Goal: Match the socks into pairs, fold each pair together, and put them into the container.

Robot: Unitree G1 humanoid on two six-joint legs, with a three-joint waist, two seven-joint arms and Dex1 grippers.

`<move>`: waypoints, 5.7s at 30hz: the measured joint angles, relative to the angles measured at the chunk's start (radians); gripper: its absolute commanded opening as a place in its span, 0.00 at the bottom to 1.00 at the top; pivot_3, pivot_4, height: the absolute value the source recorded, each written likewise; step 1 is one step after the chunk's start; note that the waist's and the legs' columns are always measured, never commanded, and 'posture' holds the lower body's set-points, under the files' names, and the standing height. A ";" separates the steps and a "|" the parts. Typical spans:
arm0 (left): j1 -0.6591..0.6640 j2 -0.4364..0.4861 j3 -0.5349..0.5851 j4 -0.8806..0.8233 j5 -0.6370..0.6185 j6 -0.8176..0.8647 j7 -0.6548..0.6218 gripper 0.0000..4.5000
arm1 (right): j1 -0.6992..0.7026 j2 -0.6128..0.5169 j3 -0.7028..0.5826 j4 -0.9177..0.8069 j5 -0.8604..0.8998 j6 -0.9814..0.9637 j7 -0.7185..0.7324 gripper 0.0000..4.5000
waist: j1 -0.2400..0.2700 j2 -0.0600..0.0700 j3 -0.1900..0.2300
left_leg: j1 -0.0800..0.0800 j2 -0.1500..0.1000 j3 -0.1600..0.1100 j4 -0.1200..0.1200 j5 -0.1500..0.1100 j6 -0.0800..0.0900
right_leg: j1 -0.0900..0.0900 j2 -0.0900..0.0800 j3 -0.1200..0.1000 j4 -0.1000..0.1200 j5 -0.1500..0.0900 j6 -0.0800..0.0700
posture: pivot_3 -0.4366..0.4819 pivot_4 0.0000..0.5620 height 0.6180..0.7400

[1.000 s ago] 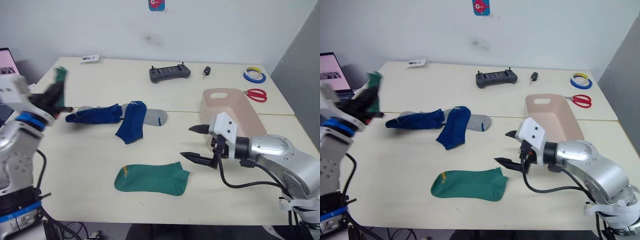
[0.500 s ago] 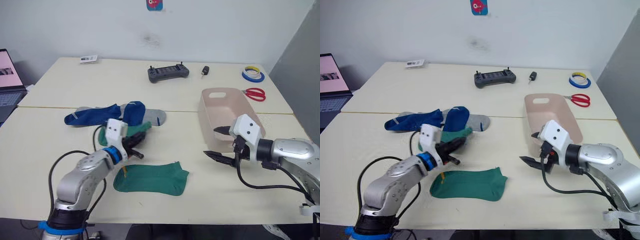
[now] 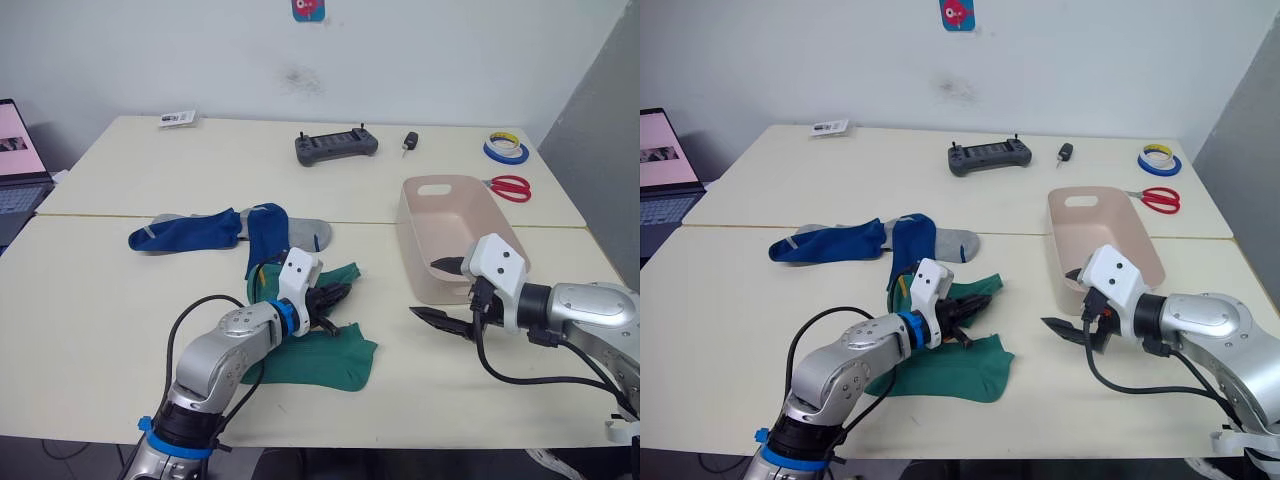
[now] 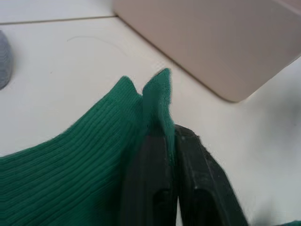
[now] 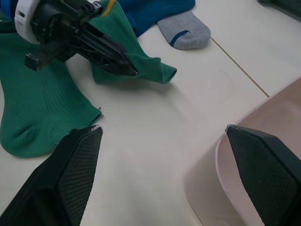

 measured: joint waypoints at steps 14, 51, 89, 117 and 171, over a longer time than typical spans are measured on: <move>0.072 0.240 0.323 -0.173 -0.227 0.064 -0.208 0.99 | -0.004 0.028 0.002 -0.013 0.011 -0.022 0.009 1.00 | -0.003 0.001 0.001 | 0.001 0.001 0.000 0.000 0.000 0.000 | 0.000 0.000 0.000 0.000 0.000 0.000 | 0.48 0.27 1.00; -0.044 0.349 0.372 0.464 -0.187 0.155 -0.438 0.25 | -0.114 0.136 0.135 -0.035 0.087 -0.009 -0.002 1.00 | -0.002 0.003 0.002 | 0.000 0.001 -0.001 0.000 0.000 0.000 | -0.001 -0.002 -0.001 0.001 0.000 0.000 | 0.48 0.27 1.00; 0.034 0.332 0.397 0.371 -0.187 0.144 -0.410 0.00 | -0.121 0.661 0.267 0.473 -0.221 -0.015 -0.382 0.01 | -0.006 0.004 0.002 | 0.000 0.001 0.000 -0.001 0.000 0.000 | -0.003 -0.002 -0.001 0.002 0.000 0.000 | 0.48 0.27 1.00; 0.418 0.420 0.589 -0.021 -0.451 0.347 -0.408 0.00 | 0.239 0.410 0.204 -0.078 0.003 0.043 -0.234 0.01 | -0.006 0.006 0.003 | 0.002 0.001 -0.001 -0.002 0.000 0.000 | -0.002 -0.002 0.000 0.001 0.000 0.000 | 0.48 0.27 1.00; 0.347 0.494 0.200 -0.053 -0.011 -0.166 -0.520 0.00 | 0.040 0.429 0.554 0.265 -0.333 -0.262 -0.084 0.01 | -0.006 0.006 0.004 | 0.001 0.001 0.000 -0.002 0.000 0.000 | -0.002 -0.001 0.001 0.000 0.000 0.000 | 0.48 0.27 1.00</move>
